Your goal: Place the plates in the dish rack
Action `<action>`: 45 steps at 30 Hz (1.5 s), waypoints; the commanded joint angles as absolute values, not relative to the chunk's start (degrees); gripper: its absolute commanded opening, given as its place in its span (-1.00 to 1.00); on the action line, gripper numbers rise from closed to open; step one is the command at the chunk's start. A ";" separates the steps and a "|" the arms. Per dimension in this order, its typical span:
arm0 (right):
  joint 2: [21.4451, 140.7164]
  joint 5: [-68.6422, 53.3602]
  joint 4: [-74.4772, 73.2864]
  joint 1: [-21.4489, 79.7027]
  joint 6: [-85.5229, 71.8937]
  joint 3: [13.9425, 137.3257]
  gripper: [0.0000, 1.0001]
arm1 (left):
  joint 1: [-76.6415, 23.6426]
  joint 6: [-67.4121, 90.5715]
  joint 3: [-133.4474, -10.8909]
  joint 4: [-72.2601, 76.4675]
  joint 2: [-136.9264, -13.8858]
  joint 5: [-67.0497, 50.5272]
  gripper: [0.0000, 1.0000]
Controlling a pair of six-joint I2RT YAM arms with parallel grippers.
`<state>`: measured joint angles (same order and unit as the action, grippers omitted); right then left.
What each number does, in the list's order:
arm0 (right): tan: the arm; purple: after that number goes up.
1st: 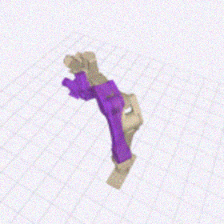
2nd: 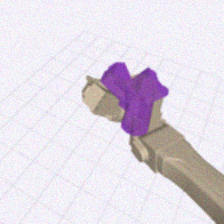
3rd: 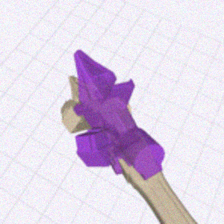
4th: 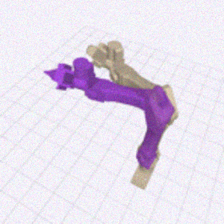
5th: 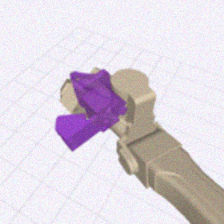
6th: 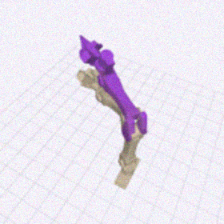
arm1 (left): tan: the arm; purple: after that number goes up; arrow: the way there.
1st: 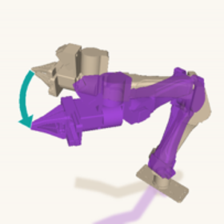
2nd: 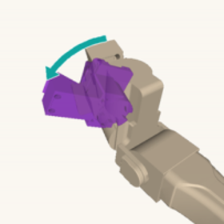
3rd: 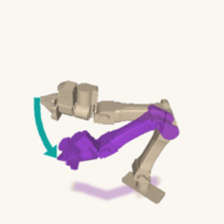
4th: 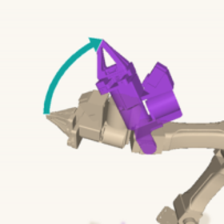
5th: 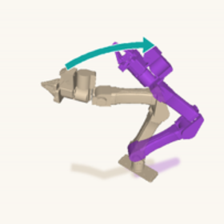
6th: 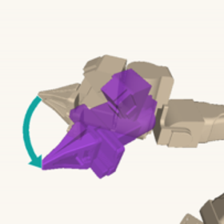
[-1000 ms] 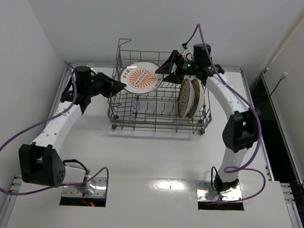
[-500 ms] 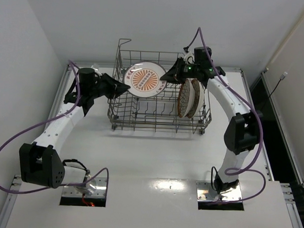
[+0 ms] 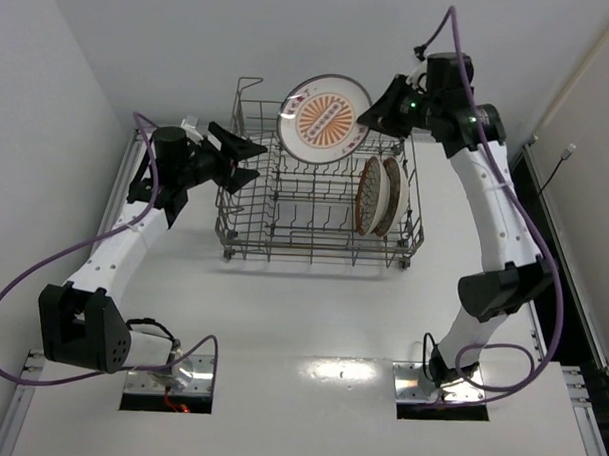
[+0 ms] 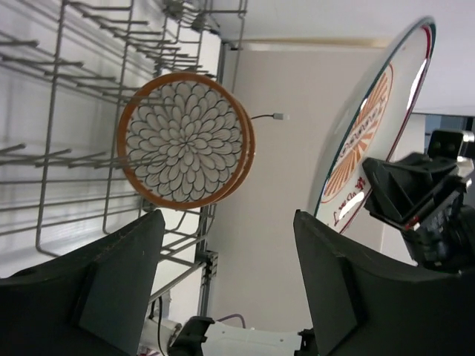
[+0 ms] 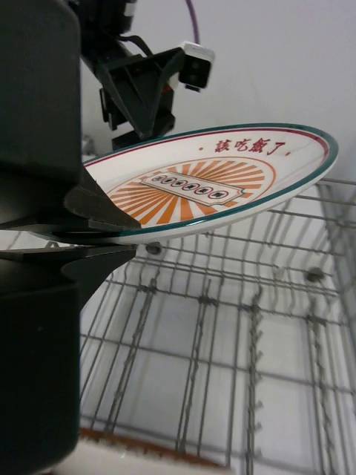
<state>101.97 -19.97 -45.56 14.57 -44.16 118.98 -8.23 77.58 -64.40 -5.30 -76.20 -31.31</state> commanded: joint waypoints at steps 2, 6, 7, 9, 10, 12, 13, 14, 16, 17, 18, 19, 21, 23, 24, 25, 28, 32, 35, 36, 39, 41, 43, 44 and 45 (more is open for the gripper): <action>96.60 -3.10 -55.88 14.15 -41.92 125.59 -1.00 | -8.44 77.34 -68.12 -2.29 -77.25 -32.70 0.35; 96.06 9.30 -65.11 14.15 -39.73 130.68 -1.00 | -8.44 75.94 -68.12 -5.52 -77.26 -31.65 0.35; 96.76 13.67 -68.52 14.15 -39.73 131.39 -1.00 | -8.44 75.94 -68.12 -6.06 -77.26 -31.64 0.35; 96.77 19.65 -72.57 14.77 -38.41 131.92 -1.00 | -8.44 75.42 -68.12 -6.59 -77.26 -31.64 0.35; 96.77 21.08 -73.47 14.77 -38.41 131.92 -1.00 | -8.44 75.41 -68.12 -7.29 -77.26 -31.64 0.35; 96.77 24.85 -74.18 15.38 -38.41 130.70 -1.00 | -8.44 75.41 -68.12 -7.82 -77.26 -31.64 0.35; 95.98 26.09 -74.88 16.08 -38.41 129.56 -1.00 | -8.44 75.41 -68.12 -8.61 -77.26 -31.64 0.35; 95.45 27.23 -74.88 16.78 -38.41 128.85 -1.00 | -8.44 74.71 -68.12 -9.14 -77.26 -31.64 0.35; 95.45 30.57 -74.88 17.84 -38.41 126.75 -1.00 | -8.44 74.10 -68.12 -10.54 -77.26 -32.26 0.35; 94.93 31.63 -74.88 18.36 -38.41 126.04 -1.00 | -8.44 74.09 -68.12 -11.16 -77.26 -32.26 0.35; 94.92 33.73 -74.88 19.50 -38.41 125.34 -1.00 | -8.44 73.57 -68.12 -11.68 -77.26 -32.26 0.35; 94.92 36.45 -74.27 21.51 -38.41 123.07 -1.00 | -8.44 73.56 -68.12 -12.21 -77.26 -32.26 0.35; 94.92 37.52 -73.57 22.32 -38.41 121.91 -1.00 | -8.44 73.04 -68.12 -12.22 -77.78 -32.26 0.35; 95.70 40.42 -73.04 24.78 -37.89 121.38 -1.00 | -8.44 72.43 -68.12 -13.35 -77.78 -32.26 0.35; 96.32 41.56 -73.04 25.74 -37.88 121.38 -1.00 | -8.44 72.42 -68.12 -13.36 -77.78 -32.26 0.35; 97.02 43.40 -73.04 26.53 -37.88 121.38 -1.00 | -8.44 72.42 -68.12 -13.36 -77.78 -32.26 0.35; 100.35 47.28 -73.65 29.44 -37.18 124.62 -1.00 | -8.44 71.89 -68.12 -13.97 -77.78 -32.26 0.35; 103.18 50.97 -74.27 32.86 -35.60 126.47 -1.00 | -8.44 71.89 -68.12 -14.50 -77.78 -32.26 0.35; 104.85 52.21 -73.21 34.18 -34.37 126.47 -1.00 | -8.44 71.89 -68.12 -14.50 -77.78 -32.26 0.35; 105.64 52.90 -72.69 34.80 -33.84 126.47 -1.00 | -8.44 71.89 -68.12 -14.50 -77.78 -32.26 0.35; 107.75 53.96 -72.08 35.42 -32.53 126.47 -1.00 | -8.44 71.89 -68.12 -14.50 -77.78 -32.26 0.35; 108.80 55.19 -72.07 36.04 -32.00 126.47 -1.00 | -8.44 71.37 -68.12 -14.50 -77.78 -32.26 0.35; 109.78 55.20 -70.58 36.56 -31.38 125.95 -1.00 | -8.44 71.37 -68.12 -14.50 -77.78 -32.26 0.35; 110.47 55.89 -70.05 36.56 -30.51 125.95 -1.00 | -8.44 71.37 -68.12 -14.50 -77.78 -32.26 0.35; 110.48 55.90 -69.44 36.56 -29.98 125.25 -1.00 | -8.44 71.37 -68.12 -14.50 -77.78 -32.26 0.35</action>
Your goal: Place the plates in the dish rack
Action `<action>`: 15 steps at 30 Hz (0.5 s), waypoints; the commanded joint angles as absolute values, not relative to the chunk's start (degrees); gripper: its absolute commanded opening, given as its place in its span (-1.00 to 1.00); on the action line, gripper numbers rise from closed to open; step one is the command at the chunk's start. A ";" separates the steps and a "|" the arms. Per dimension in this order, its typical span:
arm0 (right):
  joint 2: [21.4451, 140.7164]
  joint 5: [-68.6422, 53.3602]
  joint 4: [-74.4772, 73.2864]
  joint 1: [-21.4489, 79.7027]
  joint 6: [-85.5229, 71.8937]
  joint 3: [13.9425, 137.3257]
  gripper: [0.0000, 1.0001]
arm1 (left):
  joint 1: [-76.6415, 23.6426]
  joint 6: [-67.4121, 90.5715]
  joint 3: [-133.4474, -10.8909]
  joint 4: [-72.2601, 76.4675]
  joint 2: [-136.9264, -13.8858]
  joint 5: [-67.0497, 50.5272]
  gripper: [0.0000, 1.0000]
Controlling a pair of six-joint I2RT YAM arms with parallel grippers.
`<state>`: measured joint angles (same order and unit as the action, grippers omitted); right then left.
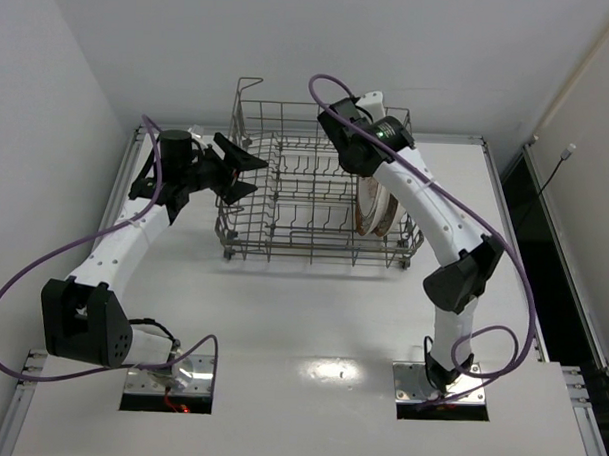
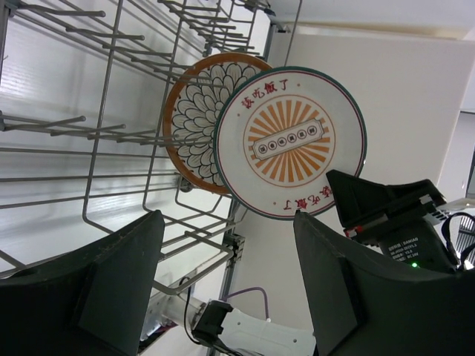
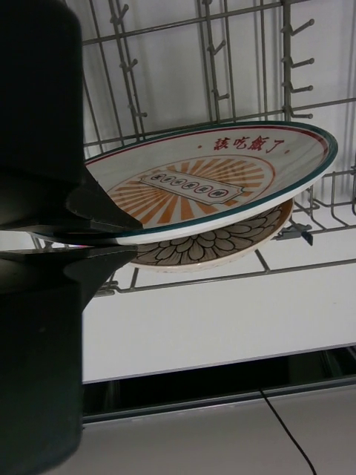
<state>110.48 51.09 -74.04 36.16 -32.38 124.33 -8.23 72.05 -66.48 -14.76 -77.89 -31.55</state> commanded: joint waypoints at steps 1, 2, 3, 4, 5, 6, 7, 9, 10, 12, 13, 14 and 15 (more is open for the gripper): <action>111.00 55.20 -68.22 36.56 -29.36 124.72 -1.00 | -8.44 71.37 -67.59 -14.50 -77.78 -32.26 0.35; 111.61 55.20 -67.68 36.56 -29.36 124.72 -1.00 | -8.44 71.37 -67.59 -14.50 -77.78 -32.26 0.35; 111.62 54.59 -67.15 36.56 -28.49 124.72 -1.00 | -8.44 71.37 -67.59 -14.50 -77.78 -32.26 0.35; 112.49 54.58 -67.15 36.56 -27.69 124.72 -1.00 | -8.44 71.37 -67.59 -14.50 -77.78 -32.26 0.35; 113.54 53.80 -66.45 36.56 -27.69 124.72 -1.00 | -8.44 70.85 -67.59 -14.50 -77.26 -32.26 0.35; 114.16 53.79 -66.45 36.56 -27.08 124.72 -1.00 | -8.44 70.84 -66.98 -14.50 -77.26 -32.26 0.35; 114.69 53.09 -66.45 36.56 -27.07 124.72 -1.00 | -8.44 70.84 -66.97 -14.50 -77.26 -32.26 0.35; 116.09 53.09 -66.45 36.56 -27.07 124.72 -1.00 | -8.44 71.36 -66.36 -14.50 -77.26 -32.26 0.35; 116.10 53.09 -66.45 36.56 -27.07 123.93 -1.00 | -8.44 71.37 -66.36 -14.50 -77.26 -32.26 0.35; 116.81 53.09 -66.45 36.56 -27.60 122.26 -1.00 | -8.44 71.37 -65.84 -14.50 -77.26 -32.26 0.35; 117.42 53.09 -67.14 36.56 -27.60 122.26 -1.00 | -8.44 71.37 -65.83 -14.50 -77.26 -32.26 0.35; 117.94 53.09 -67.15 36.56 -28.12 120.95 -1.00 | -8.44 71.37 -65.83 -14.50 -76.73 -32.26 0.35; 117.95 52.30 -67.15 36.56 -28.12 120.94 -1.00 | -8.44 71.37 -65.83 -14.50 -76.73 -32.26 0.35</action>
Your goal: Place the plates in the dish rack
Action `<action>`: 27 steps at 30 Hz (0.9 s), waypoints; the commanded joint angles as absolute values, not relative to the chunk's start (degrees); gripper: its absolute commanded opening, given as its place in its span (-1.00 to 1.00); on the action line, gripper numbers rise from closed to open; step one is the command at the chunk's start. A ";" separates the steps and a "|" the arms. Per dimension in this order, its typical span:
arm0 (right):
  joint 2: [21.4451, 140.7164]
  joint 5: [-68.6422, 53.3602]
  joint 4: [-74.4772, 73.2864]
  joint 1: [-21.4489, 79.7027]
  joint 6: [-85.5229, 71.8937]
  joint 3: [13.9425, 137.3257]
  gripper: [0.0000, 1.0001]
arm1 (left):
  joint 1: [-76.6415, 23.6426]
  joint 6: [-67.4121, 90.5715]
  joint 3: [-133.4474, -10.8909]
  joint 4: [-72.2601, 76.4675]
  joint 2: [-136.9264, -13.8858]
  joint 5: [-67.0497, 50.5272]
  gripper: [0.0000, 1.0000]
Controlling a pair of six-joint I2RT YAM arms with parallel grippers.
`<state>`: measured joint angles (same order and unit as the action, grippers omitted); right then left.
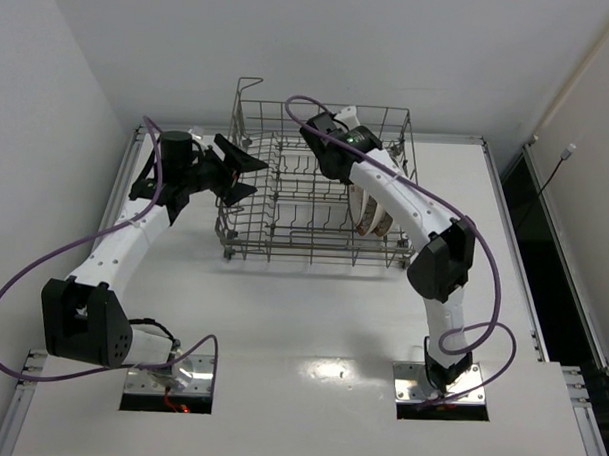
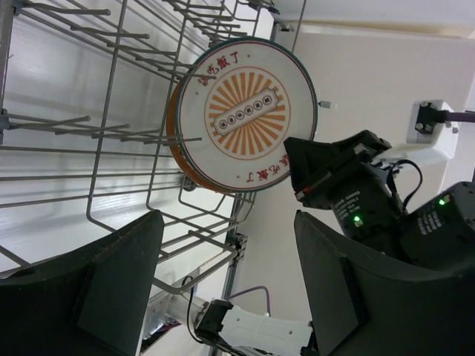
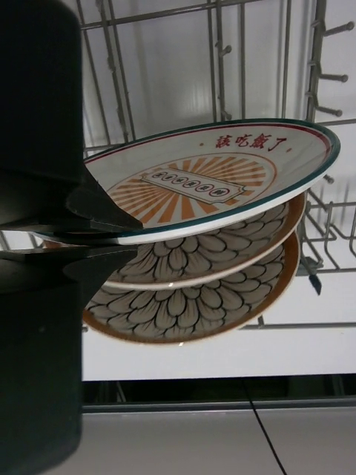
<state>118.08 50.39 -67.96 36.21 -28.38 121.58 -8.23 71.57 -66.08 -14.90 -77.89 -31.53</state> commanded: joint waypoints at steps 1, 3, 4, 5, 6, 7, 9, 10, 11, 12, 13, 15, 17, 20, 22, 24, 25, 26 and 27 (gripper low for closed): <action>117.95 52.30 -67.15 36.56 -28.12 119.98 -1.00 | -8.44 71.37 -65.31 -13.98 -76.73 -32.26 0.37; 118.48 50.20 -66.53 36.56 -28.12 118.31 -1.00 | -8.44 71.37 -65.30 -13.97 -76.73 -32.26 0.37; 119.17 48.71 -66.53 36.56 -28.12 118.30 -1.00 | -8.44 71.37 -65.30 -13.97 -76.73 -32.26 0.37; 119.18 48.08 -66.53 36.56 -28.12 118.30 -1.00 | -8.44 71.37 -65.30 -13.97 -76.73 -32.26 0.37; 119.79 47.55 -66.53 36.56 -28.12 118.30 -1.00 | -8.44 71.37 -65.30 -13.45 -76.73 -32.26 0.37; 119.79 46.77 -67.06 36.56 -28.12 118.30 -1.00 | -8.44 71.37 -65.30 -13.45 -76.73 -32.26 0.37; 120.32 45.53 -67.06 36.56 -28.65 118.91 -0.93 | -8.44 71.98 -64.78 -13.45 -76.73 -32.26 0.37; 120.32 44.92 -67.58 36.56 -28.65 118.92 -0.93 | -8.44 71.98 -64.78 -12.93 -76.73 -32.26 0.37; 120.32 44.22 -67.59 36.56 -29.35 119.44 -0.90 | -8.44 71.98 -64.78 -12.92 -76.73 -32.26 0.37; 120.32 44.21 -68.20 36.56 -29.36 120.23 -0.90 | -8.44 71.98 -64.78 -12.92 -76.73 -32.26 0.37; 120.32 43.43 -69.25 36.56 -29.36 121.54 -0.83 | -8.44 72.50 -64.78 -12.92 -76.73 -32.26 0.37; 120.32 42.89 -70.39 36.56 -29.97 123.13 -0.70 | -8.44 72.51 -64.78 -12.92 -76.73 -32.26 0.37; 119.71 41.58 -71.54 36.56 -29.97 125.67 -0.26 | -8.44 72.51 -64.78 -12.39 -77.25 -32.26 0.37; 117.16 39.65 -72.07 35.34 -29.97 128.31 0.24 | -8.44 72.51 -64.25 -12.39 -77.26 -32.26 0.37; 116.11 39.12 -72.69 34.72 -29.97 130.95 0.56 | -8.44 73.04 -64.25 -11.78 -77.26 -32.26 0.37; 114.71 38.15 -73.82 34.72 -29.97 132.88 0.87 | -8.44 73.04 -63.72 -11.26 -77.26 -32.26 0.37; 114.18 37.62 -73.83 34.02 -29.97 134.80 1.00 | -8.44 73.04 -63.72 -11.25 -77.26 -32.26 0.37; 113.47 36.49 -73.83 34.01 -29.45 135.43 1.00 | -8.44 73.56 -63.72 -11.25 -77.78 -32.78 0.37; 111.20 35.60 -73.22 33.49 -29.44 135.44 1.00 | -8.44 73.56 -63.72 -11.25 -77.78 -32.78 0.37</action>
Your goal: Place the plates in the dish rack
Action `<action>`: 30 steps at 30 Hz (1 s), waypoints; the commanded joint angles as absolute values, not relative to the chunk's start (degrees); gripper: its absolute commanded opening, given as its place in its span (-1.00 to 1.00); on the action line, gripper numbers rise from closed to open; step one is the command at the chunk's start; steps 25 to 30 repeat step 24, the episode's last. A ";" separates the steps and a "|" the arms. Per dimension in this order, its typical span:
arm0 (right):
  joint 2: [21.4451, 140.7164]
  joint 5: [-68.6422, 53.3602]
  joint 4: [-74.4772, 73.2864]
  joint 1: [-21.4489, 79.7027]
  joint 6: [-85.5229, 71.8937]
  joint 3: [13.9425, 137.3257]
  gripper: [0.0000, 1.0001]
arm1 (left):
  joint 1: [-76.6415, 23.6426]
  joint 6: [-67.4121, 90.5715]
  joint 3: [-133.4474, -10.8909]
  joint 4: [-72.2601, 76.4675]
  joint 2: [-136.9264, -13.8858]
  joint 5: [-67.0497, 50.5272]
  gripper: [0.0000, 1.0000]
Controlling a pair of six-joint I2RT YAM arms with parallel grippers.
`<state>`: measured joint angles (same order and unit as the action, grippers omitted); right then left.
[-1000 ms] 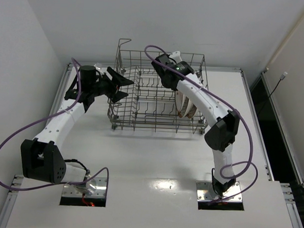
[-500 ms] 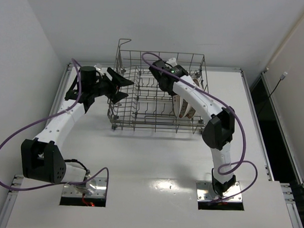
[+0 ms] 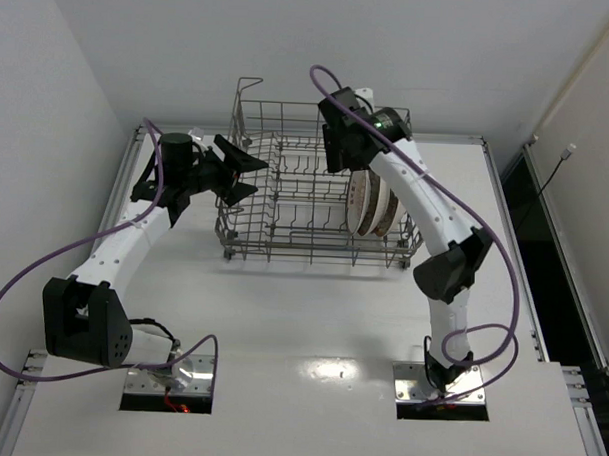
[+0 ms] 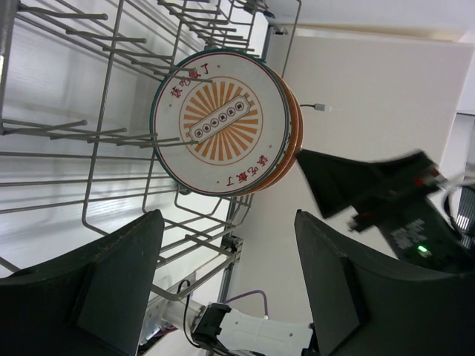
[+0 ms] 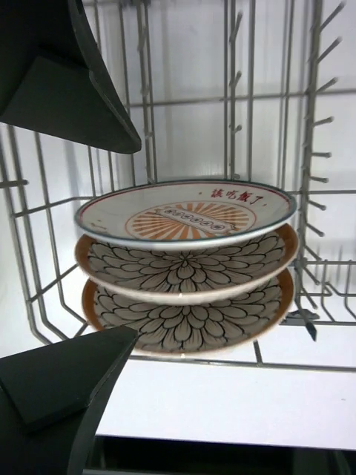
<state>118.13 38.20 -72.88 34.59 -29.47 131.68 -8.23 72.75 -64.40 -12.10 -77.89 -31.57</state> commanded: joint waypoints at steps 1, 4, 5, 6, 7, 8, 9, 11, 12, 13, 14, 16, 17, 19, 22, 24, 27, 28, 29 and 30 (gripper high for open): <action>109.79 34.73 -72.60 33.49 -28.75 135.44 1.00 | -8.44 73.56 -63.72 -11.25 -77.78 -32.78 0.37; 103.74 29.98 -69.18 32.09 -27.86 132.46 1.00 | -8.44 73.56 -63.72 -10.72 -77.78 -32.78 0.37; 102.32 27.80 -68.56 31.12 -27.86 131.58 1.00 | -8.44 73.56 -63.72 -10.72 -77.78 -32.78 0.37; 101.26 26.64 -68.55 30.59 -26.30 130.18 1.00 | -8.44 73.56 -63.72 -10.72 -77.78 -32.78 0.37; 99.86 24.46 -68.55 29.72 -25.50 130.17 1.00 | -8.44 73.56 -63.72 -10.72 -77.78 -32.78 0.37; 99.84 23.48 -68.55 29.71 -23.14 129.56 1.00 | -8.44 73.56 -63.72 -10.72 -77.78 -32.26 0.37; 99.23 23.47 -70.64 29.71 -22.51 129.55 1.00 | -8.44 73.04 -63.72 -10.72 -77.78 -32.26 0.37; 98.27 22.16 -72.59 29.18 -21.37 128.16 1.00 | -8.44 73.04 -63.19 -10.03 -77.26 -32.26 0.37; 97.57 22.15 -73.12 29.18 -21.36 127.01 1.00 | -8.44 72.43 -63.19 -9.41 -77.26 -32.26 0.42; 96.51 22.15 -73.12 29.18 -21.36 125.61 1.00 | -8.44 72.42 -62.50 -9.40 -76.73 -31.56 0.50; 93.46 22.15 -73.13 29.18 -21.36 121.68 1.00 | -8.44 72.42 -62.49 -8.80 -76.73 -31.55 0.57; 89.84 22.15 -69.36 29.18 -21.36 115.18 1.00 | -8.44 71.89 -61.79 -7.30 -76.11 -30.94 0.63; 86.60 22.15 -68.30 29.18 -21.36 113.57 1.00 | -8.44 71.89 -61.79 -6.77 -76.11 -30.94 0.65; 84.21 22.68 -66.28 29.18 -21.88 110.15 1.00 | -8.44 71.20 -61.26 -6.07 -75.59 -30.94 0.65; 82.01 24.08 -65.48 28.66 -23.37 107.24 1.00 | -8.44 71.19 -60.73 -4.67 -75.06 -30.94 0.67; 81.30 25.31 -65.48 28.65 -23.99 106.70 1.00 | -8.44 71.19 -60.12 -4.05 -75.06 -30.94 0.67; 81.30 25.31 -65.48 28.65 -23.99 106.70 1.00 | -8.44 71.19 -60.12 -4.05 -75.06 -30.94 0.67; 81.30 25.31 -65.48 28.65 -23.99 106.70 1.00 | -8.44 71.19 -60.12 -4.05 -75.06 -30.94 0.67; 81.30 25.31 -65.48 28.65 -23.99 106.70 1.00 | -8.44 71.19 -60.12 -4.05 -75.06 -30.94 0.67; 81.30 25.31 -65.48 28.65 -23.99 106.70 1.00 | -8.44 71.19 -60.12 -4.05 -75.06 -30.94 0.67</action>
